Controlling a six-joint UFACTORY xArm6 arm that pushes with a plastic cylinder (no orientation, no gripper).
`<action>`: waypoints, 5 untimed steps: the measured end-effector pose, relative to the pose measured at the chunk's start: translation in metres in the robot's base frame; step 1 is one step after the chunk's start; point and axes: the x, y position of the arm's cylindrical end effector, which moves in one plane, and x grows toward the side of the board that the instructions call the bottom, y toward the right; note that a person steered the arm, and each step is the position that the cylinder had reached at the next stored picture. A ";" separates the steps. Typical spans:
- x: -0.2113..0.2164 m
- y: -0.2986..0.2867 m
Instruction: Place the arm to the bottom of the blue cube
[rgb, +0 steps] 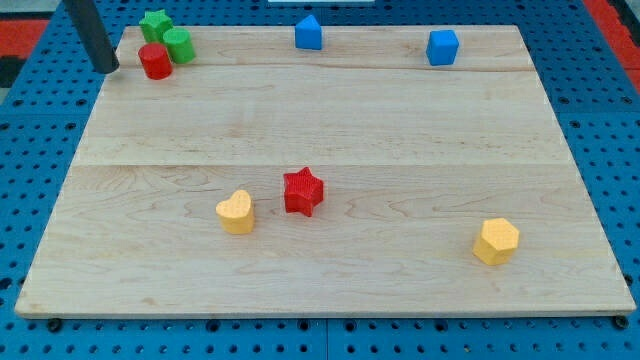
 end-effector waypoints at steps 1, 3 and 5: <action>0.002 0.009; 0.043 0.037; 0.043 0.038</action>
